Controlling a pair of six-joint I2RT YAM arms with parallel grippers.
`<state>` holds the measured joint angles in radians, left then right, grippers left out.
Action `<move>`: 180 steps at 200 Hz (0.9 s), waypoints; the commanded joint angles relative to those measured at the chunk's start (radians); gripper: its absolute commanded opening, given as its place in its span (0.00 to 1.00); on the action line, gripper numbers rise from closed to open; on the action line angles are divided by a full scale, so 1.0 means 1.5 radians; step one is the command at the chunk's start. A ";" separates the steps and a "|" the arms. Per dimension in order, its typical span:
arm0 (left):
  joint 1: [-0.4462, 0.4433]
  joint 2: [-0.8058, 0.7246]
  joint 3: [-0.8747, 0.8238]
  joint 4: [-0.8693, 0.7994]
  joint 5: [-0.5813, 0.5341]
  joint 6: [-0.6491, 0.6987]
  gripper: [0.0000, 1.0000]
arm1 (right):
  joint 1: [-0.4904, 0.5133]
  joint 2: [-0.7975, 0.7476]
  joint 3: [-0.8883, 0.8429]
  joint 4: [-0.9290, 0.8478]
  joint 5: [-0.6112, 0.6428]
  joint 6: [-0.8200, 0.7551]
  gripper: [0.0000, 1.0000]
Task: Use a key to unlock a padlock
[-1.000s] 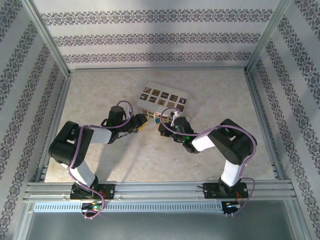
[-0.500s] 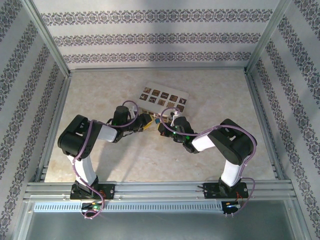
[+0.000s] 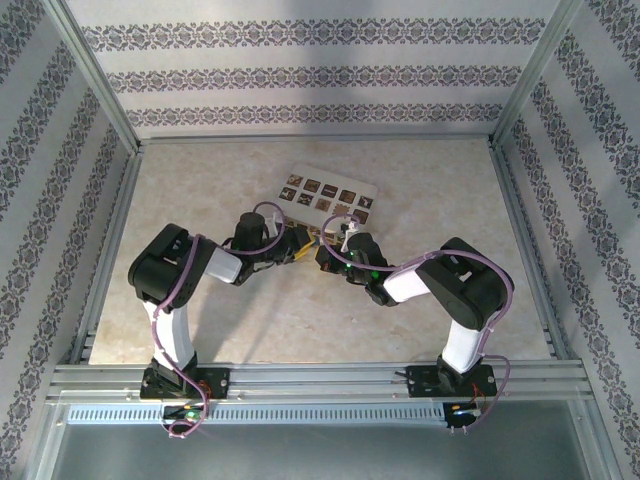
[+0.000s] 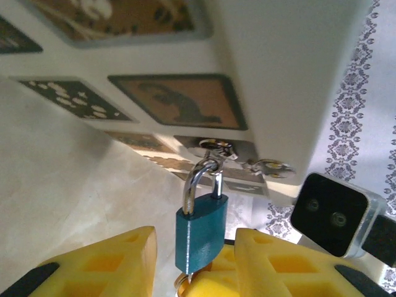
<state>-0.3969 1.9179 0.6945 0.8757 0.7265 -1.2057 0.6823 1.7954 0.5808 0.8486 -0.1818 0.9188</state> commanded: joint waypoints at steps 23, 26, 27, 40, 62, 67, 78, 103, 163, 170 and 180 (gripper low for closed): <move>-0.013 0.020 0.018 0.051 0.003 -0.015 0.35 | -0.003 -0.021 0.016 0.008 -0.027 0.014 0.00; -0.014 0.020 0.019 0.051 0.003 -0.015 0.35 | -0.003 -0.021 0.016 0.008 -0.027 0.014 0.00; -0.014 0.021 0.019 0.052 0.003 -0.016 0.35 | -0.003 -0.021 0.017 0.008 -0.027 0.014 0.00; -0.016 0.022 0.021 0.053 0.000 -0.016 0.34 | -0.003 -0.021 0.018 0.008 -0.029 0.016 0.00; -0.018 0.027 0.022 0.066 -0.004 -0.023 0.31 | -0.004 -0.019 0.018 0.009 -0.031 0.027 0.00; -0.017 0.030 0.022 0.068 -0.005 -0.024 0.30 | -0.005 -0.019 0.018 0.009 -0.032 0.030 0.00; -0.018 0.031 0.024 0.072 -0.009 -0.028 0.30 | -0.005 -0.018 0.018 0.011 -0.034 0.036 0.00; -0.018 0.033 0.023 0.079 -0.021 -0.033 0.30 | -0.007 -0.018 0.017 0.012 -0.035 0.045 0.00; -0.018 0.035 0.018 0.095 -0.059 -0.049 0.31 | -0.007 -0.012 0.017 0.013 -0.035 0.051 0.00; -0.018 0.035 0.018 0.097 -0.062 -0.049 0.30 | -0.007 -0.011 0.017 0.014 -0.035 0.051 0.00; -0.018 0.036 0.019 0.097 -0.062 -0.051 0.29 | -0.006 -0.010 0.017 0.014 -0.035 0.052 0.00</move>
<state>-0.4133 1.9533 0.7074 0.9562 0.6685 -1.2655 0.6739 1.7920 0.5911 0.8482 -0.2001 0.9779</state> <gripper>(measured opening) 0.302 0.055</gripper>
